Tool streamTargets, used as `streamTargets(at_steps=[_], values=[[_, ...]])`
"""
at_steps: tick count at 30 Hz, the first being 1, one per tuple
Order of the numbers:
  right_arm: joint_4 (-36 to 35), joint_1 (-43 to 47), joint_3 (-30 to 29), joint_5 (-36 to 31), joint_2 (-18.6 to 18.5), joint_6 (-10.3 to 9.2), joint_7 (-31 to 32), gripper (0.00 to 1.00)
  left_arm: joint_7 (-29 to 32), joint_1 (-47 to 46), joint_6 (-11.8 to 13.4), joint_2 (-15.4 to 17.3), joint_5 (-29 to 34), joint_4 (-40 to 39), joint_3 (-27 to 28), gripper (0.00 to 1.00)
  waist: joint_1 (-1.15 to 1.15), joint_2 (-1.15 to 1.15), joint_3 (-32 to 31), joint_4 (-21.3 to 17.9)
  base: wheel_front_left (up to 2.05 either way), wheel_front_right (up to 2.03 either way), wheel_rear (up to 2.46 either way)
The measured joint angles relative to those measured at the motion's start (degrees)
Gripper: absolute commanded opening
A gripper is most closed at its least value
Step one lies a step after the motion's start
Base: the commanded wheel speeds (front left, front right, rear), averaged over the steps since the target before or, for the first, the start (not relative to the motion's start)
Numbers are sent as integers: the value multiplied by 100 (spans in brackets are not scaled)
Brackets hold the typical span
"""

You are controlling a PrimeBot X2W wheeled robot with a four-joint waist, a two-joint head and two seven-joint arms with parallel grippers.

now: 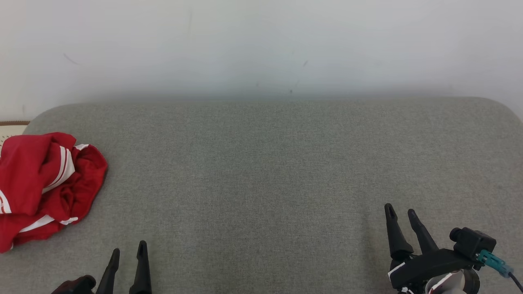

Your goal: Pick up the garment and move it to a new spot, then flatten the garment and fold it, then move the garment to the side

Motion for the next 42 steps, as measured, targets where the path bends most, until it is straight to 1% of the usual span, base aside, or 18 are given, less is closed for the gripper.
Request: streamTargets(at_steps=[8,13,16,23,26,27,42], values=[[-19,-84,181,-423,-30,0,-107,100,-118,-26,204,38,455,23,-114,100,0,0,11,-35,0,0,0],[-11,-84,237,-639,-46,0,-154,100,-167,-38,242,41,583,73,-133,100,0,0,13,-51,0,0,0],[57,-83,153,-858,-48,0,-200,100,-197,-67,267,41,730,121,-127,100,0,0,16,-63,0,0,0],[143,-81,-170,-1452,15,0,-277,100,-293,-99,427,43,1115,230,-94,100,0,0,25,-105,0,0,0],[163,-74,-275,-1704,71,0,-307,100,-332,-98,517,52,1270,256,-91,100,0,0,25,-120,0,0,0],[185,-69,-334,-1818,96,0,-331,100,-346,-99,605,58,1397,263,-92,100,0,0,27,-125,0,0,0],[241,-43,-717,-2655,256,0,-471,100,-508,-98,831,100,1962,300,-127,100,0,0,25,-141,0,0,0]])
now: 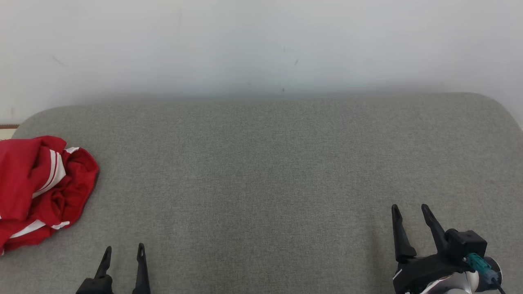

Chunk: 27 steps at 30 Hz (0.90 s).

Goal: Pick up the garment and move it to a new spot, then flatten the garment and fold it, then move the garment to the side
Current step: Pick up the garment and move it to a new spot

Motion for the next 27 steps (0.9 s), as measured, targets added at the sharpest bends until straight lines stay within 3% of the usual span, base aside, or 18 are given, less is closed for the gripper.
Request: streamTargets(at_steps=[10,27], values=[[22,13,-142,-339,54,0,-64,100,-63,1,163,3,221,-29,107,100,0,0,12,-36,0,0,0],[2,70,-48,-389,82,0,-65,100,-63,49,127,-21,187,-15,174,100,0,0,12,110,0,0,0]])
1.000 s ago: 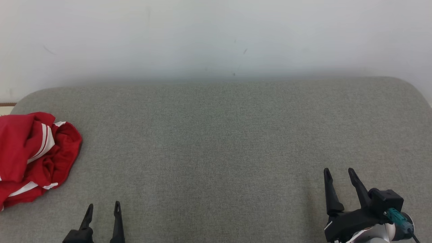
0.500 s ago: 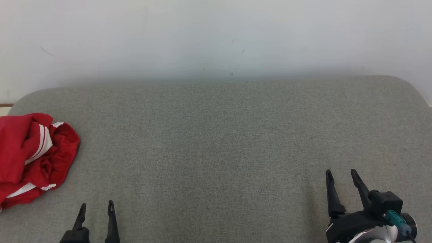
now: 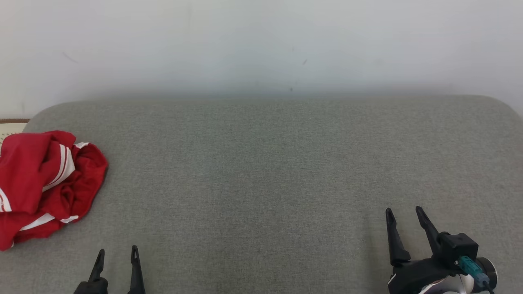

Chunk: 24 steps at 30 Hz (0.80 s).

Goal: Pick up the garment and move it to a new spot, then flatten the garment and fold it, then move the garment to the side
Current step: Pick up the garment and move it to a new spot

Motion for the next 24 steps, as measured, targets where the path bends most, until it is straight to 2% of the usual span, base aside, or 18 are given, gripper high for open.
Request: streamTargets(at_steps=[3,10,24], values=[[-23,-2,164,20,-18,0,-1,100,0,10,1,-8,-23,-5,11,100,0,0,4,120,0,0,0],[-14,-26,582,90,-51,0,-13,100,-1,38,2,-20,-65,23,138,100,0,0,23,673,0,0,0],[67,-211,1220,238,-31,0,-13,100,-1,209,-19,-27,-196,41,355,100,0,0,84,2057,0,0,0]])
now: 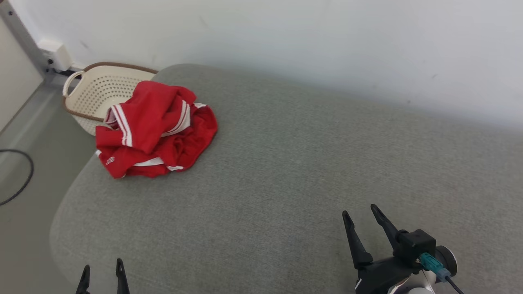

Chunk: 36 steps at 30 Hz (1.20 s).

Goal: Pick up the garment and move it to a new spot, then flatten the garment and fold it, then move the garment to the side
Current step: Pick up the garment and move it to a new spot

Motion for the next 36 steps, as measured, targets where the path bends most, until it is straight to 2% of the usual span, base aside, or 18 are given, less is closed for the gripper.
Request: streamTargets(at_steps=[7,9,13,19,22,24,27,36], values=[[44,-80,175,53,8,0,0,100,0,107,-40,0,-231,49,110,100,0,0,47,557,0,0,0],[40,-140,215,59,-10,0,0,100,0,93,-134,0,-511,51,97,100,0,0,87,628,0,0,0],[52,-147,236,93,-87,0,0,100,0,9,-256,-2,-608,86,101,100,0,0,171,645,0,0,0],[-10,-281,222,92,-298,0,0,100,0,-662,-628,31,-515,449,248,100,0,0,380,460,0,0,0],[-56,-333,218,91,-396,0,0,100,0,-1144,-813,212,-452,698,350,100,0,0,521,330,0,0,0],[-123,-392,196,75,-474,0,-1,100,-1,-1512,-1054,298,-492,976,366,100,0,0,624,245,0,0,0],[-156,-423,162,52,-558,0,0,100,-1,-2086,-1206,498,-482,1377,350,100,1,1,780,113,0,0,0],[-278,-612,138,59,-699,0,0,100,-1,-3685,-1400,1209,-331,2447,108,100,1,1,1181,-328,0,0,0]])
